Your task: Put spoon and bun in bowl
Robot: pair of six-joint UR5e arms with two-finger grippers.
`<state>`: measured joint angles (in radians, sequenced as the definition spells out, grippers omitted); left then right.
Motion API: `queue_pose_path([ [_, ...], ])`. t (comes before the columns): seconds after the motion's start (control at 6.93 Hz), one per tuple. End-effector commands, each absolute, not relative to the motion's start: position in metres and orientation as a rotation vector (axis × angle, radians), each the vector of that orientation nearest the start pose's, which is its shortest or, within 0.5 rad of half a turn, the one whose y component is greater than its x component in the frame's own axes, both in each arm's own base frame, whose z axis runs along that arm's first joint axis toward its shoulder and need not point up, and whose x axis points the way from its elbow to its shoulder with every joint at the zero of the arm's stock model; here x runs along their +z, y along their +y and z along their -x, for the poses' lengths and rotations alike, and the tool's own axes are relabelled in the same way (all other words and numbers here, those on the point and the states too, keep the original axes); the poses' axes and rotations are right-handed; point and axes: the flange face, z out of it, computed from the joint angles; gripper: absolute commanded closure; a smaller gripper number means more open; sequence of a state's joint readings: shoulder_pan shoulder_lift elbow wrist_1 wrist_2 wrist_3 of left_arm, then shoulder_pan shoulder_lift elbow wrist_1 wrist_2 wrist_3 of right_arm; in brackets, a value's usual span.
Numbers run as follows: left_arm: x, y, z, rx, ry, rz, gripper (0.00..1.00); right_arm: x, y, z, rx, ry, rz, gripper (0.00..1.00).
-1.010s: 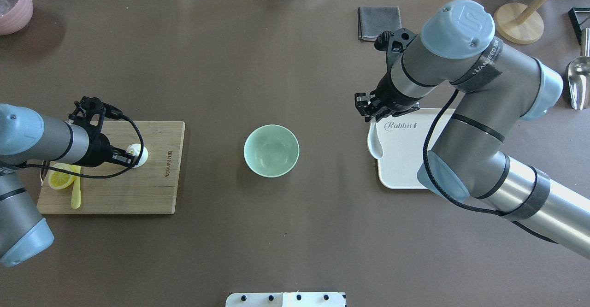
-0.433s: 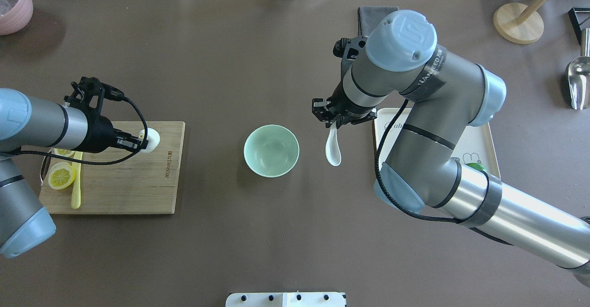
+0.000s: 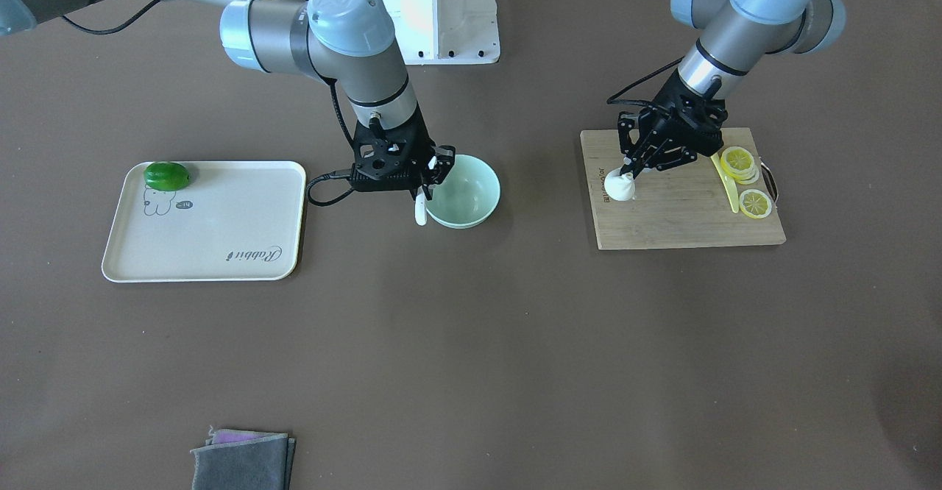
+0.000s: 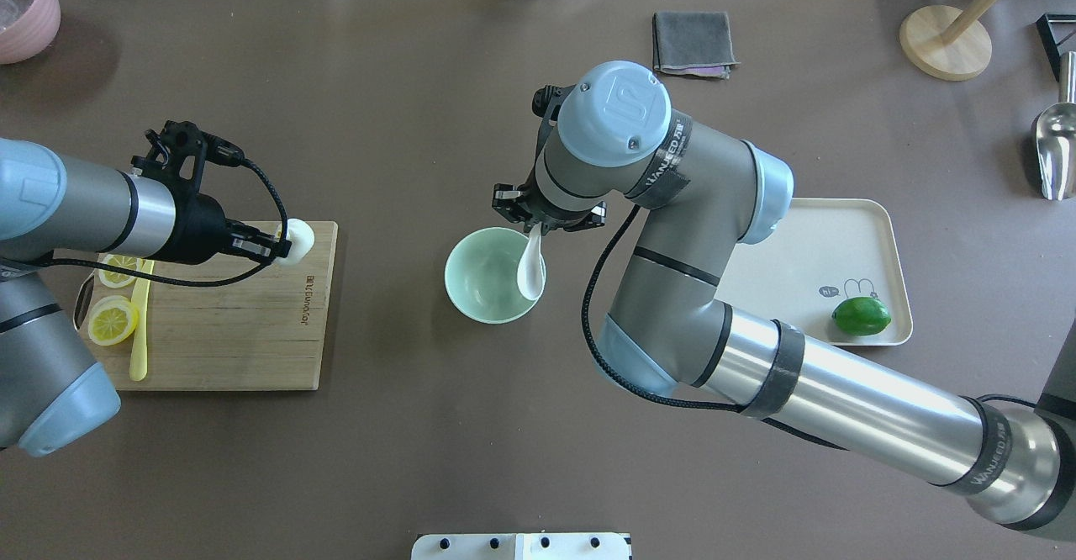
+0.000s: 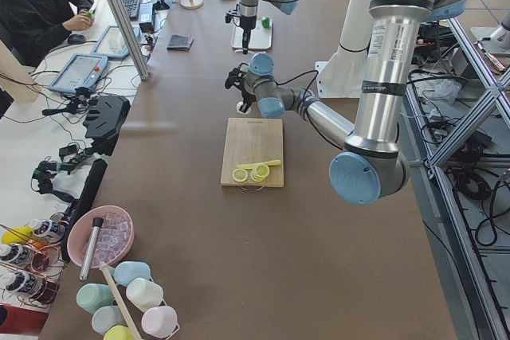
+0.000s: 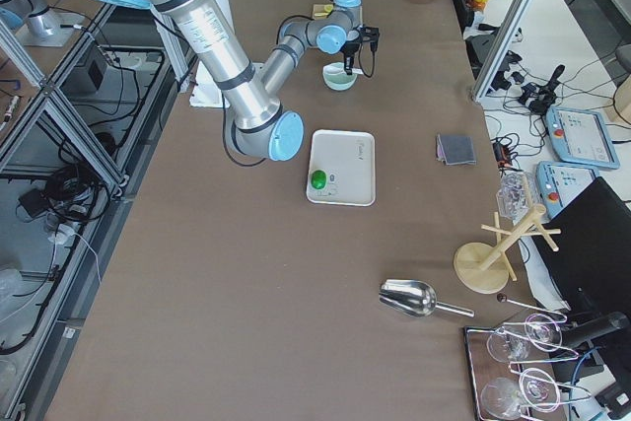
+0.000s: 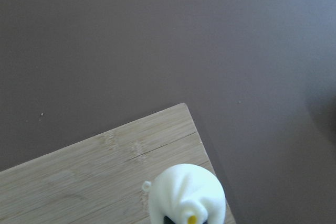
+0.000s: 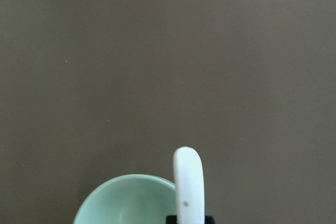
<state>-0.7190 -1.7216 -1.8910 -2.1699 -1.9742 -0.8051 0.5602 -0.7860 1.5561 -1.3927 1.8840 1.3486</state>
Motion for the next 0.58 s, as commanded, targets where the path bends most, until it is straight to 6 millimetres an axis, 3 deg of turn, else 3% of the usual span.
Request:
queue_pose_path([
  [0.0,0.3609,-0.4286,-0.3478,0.259,1.025,-0.443,1.00,0.1623,-0.4578,0.5887,0.187,-0.988,-0.130,1.00],
  [0.29,0.3624,-0.4286,-0.3490,0.260,1.023,-0.440,1.00,0.1605,-0.4550,0.5904,0.181,-0.990,-0.134,1.00],
  [0.43,0.3605,-0.4298,-0.3515,0.259,1.025,-0.442,1.00,0.1529,-0.4564,0.5895,0.186,-0.998,-0.140,0.03],
])
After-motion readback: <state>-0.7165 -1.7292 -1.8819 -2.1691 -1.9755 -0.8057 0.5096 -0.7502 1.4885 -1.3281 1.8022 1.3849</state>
